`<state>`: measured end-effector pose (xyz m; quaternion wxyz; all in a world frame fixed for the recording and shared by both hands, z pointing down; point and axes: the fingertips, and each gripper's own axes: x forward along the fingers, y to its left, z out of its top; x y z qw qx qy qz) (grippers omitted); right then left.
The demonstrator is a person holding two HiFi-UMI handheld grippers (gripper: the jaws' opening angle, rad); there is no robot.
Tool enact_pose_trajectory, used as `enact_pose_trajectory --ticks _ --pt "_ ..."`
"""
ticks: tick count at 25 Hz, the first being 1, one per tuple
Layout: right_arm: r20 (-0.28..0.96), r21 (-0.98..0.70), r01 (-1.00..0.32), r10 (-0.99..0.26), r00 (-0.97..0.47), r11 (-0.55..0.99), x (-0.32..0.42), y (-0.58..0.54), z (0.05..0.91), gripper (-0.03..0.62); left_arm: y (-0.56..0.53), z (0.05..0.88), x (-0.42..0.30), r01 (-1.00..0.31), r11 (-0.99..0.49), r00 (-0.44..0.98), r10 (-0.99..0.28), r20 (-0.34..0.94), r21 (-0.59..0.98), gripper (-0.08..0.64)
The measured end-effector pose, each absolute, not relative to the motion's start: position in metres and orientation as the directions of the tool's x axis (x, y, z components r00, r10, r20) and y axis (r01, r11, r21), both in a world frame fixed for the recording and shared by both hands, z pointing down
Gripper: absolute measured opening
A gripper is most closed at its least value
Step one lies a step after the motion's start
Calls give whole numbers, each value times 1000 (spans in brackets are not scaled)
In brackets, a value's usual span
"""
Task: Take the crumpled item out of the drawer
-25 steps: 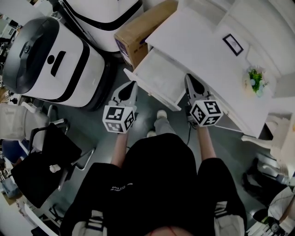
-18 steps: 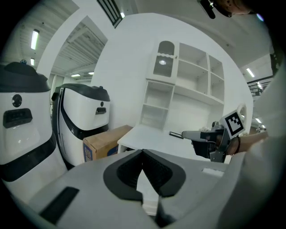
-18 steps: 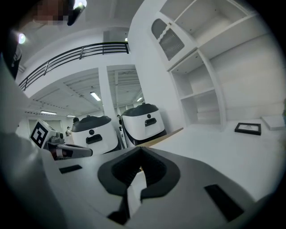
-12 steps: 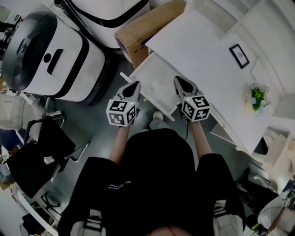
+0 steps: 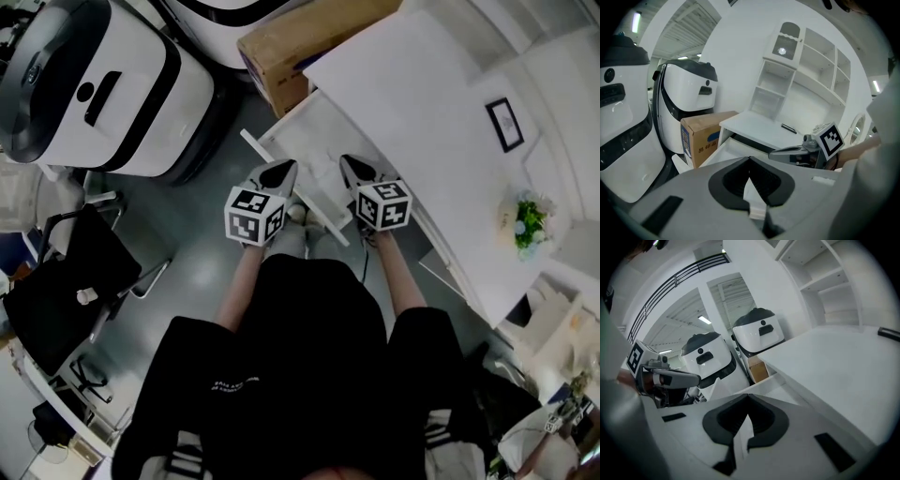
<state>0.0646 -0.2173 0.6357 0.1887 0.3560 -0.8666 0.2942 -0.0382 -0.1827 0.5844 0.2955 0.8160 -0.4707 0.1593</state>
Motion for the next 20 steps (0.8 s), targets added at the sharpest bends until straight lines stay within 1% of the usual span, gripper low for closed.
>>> enact_pose_trajectory --ticks 11,18,20 --pt "639 -433 -726 -386 -665 534 52 -226 714 -7 -197 612 -30 -857 -385 515 -620 592 342 -3" --pt "709 -354 -741 -353 -610 570 49 -235 758 -3 -203 626 -30 -861 -371 508 -605 613 347 -3" --pt "723 -343 -746 -347 -597 570 48 -237 768 28 -205 629 -30 -862 -374 506 -601 618 342 -3"
